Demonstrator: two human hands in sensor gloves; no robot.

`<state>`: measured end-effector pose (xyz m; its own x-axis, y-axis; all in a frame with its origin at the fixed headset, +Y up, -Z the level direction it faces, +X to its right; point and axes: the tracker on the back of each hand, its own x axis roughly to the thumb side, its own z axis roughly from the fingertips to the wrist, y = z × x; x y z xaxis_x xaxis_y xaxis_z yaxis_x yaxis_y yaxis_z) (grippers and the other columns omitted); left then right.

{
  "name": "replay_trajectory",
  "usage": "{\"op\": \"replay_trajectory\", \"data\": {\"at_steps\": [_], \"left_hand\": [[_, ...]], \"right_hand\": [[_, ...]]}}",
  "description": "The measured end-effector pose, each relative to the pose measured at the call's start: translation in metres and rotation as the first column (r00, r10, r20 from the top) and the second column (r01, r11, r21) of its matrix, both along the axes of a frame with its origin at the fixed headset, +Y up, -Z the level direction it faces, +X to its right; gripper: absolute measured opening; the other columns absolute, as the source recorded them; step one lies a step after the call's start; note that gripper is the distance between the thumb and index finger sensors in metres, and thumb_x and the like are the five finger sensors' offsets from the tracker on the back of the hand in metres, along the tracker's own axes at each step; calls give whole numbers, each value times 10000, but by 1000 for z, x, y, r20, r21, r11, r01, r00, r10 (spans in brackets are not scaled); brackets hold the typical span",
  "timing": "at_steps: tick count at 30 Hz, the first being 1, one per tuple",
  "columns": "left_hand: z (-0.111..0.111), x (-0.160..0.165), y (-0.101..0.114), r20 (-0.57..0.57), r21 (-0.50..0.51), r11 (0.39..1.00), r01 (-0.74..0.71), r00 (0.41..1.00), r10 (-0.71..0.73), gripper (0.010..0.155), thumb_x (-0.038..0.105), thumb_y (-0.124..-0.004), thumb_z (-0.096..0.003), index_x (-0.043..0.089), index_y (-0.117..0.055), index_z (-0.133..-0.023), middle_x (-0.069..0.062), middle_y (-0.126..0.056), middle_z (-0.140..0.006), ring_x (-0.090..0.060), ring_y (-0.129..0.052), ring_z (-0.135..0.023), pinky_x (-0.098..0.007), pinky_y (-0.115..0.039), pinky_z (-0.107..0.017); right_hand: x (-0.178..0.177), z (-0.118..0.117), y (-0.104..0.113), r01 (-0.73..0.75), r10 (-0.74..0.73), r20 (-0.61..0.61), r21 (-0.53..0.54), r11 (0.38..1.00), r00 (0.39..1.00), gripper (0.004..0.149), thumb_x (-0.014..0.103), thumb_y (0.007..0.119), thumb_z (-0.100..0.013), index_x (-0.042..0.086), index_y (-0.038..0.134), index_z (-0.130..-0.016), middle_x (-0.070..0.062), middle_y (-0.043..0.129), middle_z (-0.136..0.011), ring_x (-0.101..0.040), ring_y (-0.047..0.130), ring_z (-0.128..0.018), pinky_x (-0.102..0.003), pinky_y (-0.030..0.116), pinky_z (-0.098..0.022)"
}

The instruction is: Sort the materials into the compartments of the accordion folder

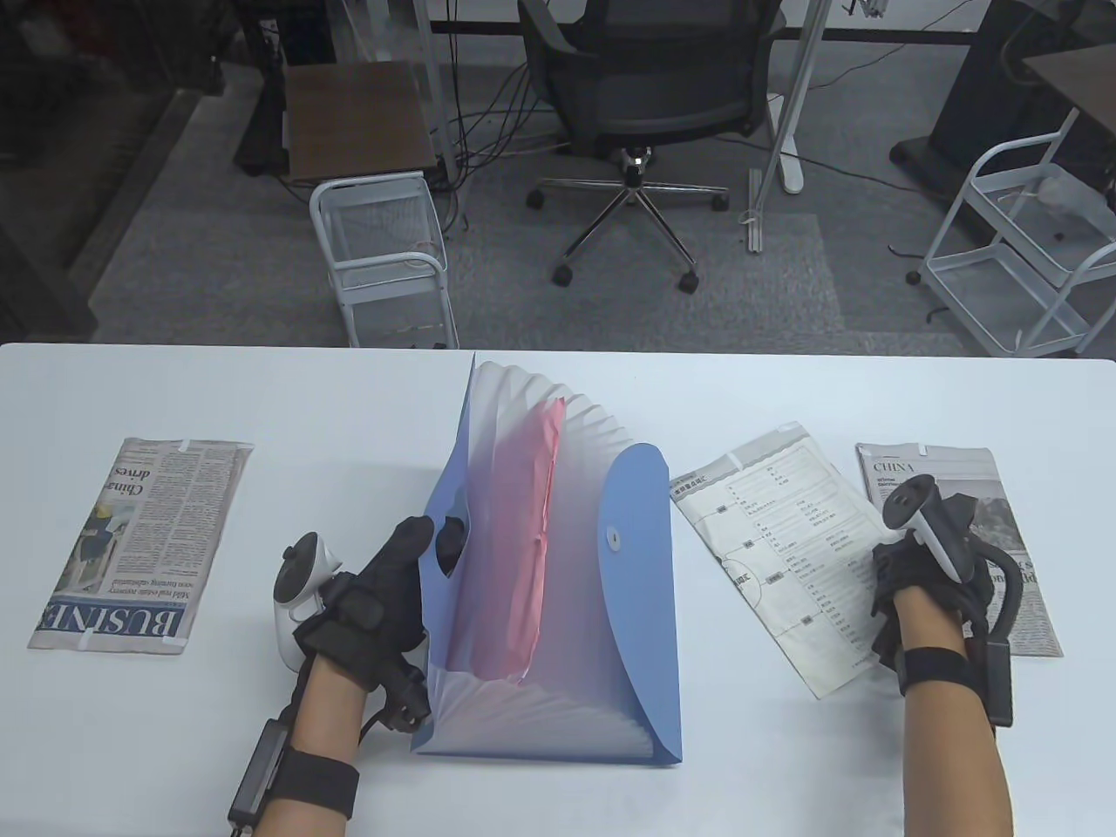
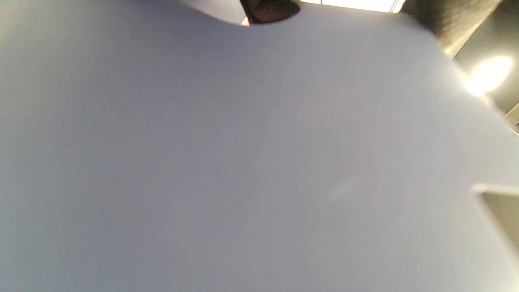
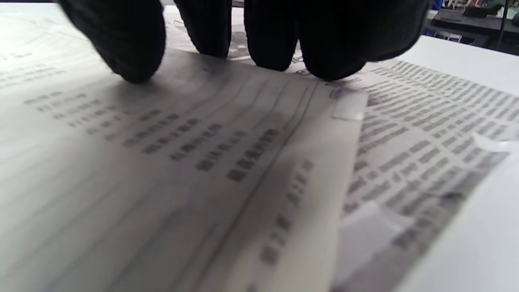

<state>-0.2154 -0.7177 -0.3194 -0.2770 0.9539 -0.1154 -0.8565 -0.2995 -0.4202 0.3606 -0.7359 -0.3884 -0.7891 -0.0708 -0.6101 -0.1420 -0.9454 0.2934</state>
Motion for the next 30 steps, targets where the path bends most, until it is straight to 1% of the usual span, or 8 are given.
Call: {"op": "replay_trajectory", "data": {"at_steps": [12, 16, 19, 21, 24, 27, 29, 30], "left_hand": [[0, 1, 0, -1, 1, 1000, 2, 1000, -2, 801, 711, -615, -646, 30, -523, -1057, -376, -1, -1178, -633, -30, -1006, -714, -250, -625], [0, 1, 0, 0, 0, 1000, 1, 1000, -1, 800, 710, -615, -646, 30, -521, -1057, -375, -1, -1178, -632, -28, -1006, -714, -249, -625], [1, 1, 0, 0, 1, 1000, -1, 1000, 1, 800, 712, -614, -645, 31, -522, -1056, -375, -1, -1178, -632, -28, -1006, -714, -248, -624], [0, 0, 0, -1, 1, 1000, -2, 1000, 2, 801, 712, -614, -645, 31, -521, -1057, -376, 1, -1178, -634, -27, -1004, -715, -248, -623], [1, 0, 0, 2, 1, 1000, -2, 1000, 2, 798, 711, -612, -647, 33, -519, -1056, -374, 2, -1177, -633, -26, -1004, -715, -246, -624], [1, 1, 0, 0, 1, 1000, -4, 1000, 4, 799, 712, -611, -648, 31, -519, -1057, -376, 2, -1177, -632, -23, -1004, -715, -243, -623], [1, 1, 0, 1, 0, 1000, -5, 1000, 5, 800, 712, -612, -647, 31, -519, -1056, -375, 2, -1177, -631, -22, -1004, -714, -242, -623], [1, 1, 0, 2, -1, 1000, -6, 1000, 6, 799, 709, -614, -648, 29, -518, -1057, -374, 3, -1177, -631, -22, -1003, -714, -240, -623]], "right_hand": [[-4, -14, 2, 12, -12, 11, -3, 1000, 1000, 523, 399, 855, -528, 190, 706, -984, -180, 787, -950, -435, 858, -798, -587, 757, -590], [-3, -14, 2, 31, -31, 17, 6, 1000, 999, 415, 384, 851, -535, 240, 755, -912, -178, 783, -951, -436, 860, -792, -586, 754, -590], [0, -13, 6, 51, -51, 9, 22, 998, 999, 391, 383, 849, -541, 243, 764, -897, -178, 810, -942, -434, 881, -775, -582, 768, -578], [2, -11, 14, 108, -108, 4, -6, 994, 994, 398, 382, 846, -547, 236, 753, -904, -179, 812, -962, -439, 885, -767, -575, 775, -568], [6, -8, 29, 205, -205, 5, 14, 979, 979, 410, 375, 852, -545, 209, 750, -906, -144, 894, -899, -429, 950, -693, -546, 828, -507], [12, -3, 49, 394, -394, 39, 1, 919, 918, 487, 367, 849, -554, 168, 701, -972, -98, 951, -784, -406, 981, -613, -520, 848, -446], [14, -1, 58, 500, -499, 36, -8, 866, 866, 623, 367, 850, -558, 103, 596, -1061, -95, 921, -775, -408, 966, -602, -516, 840, -437], [15, 1, 62, 552, -550, 42, -24, 834, 834, 635, 371, 854, -555, 99, 591, -1066, -92, 909, -767, -403, 962, -592, -510, 839, -427]]}}
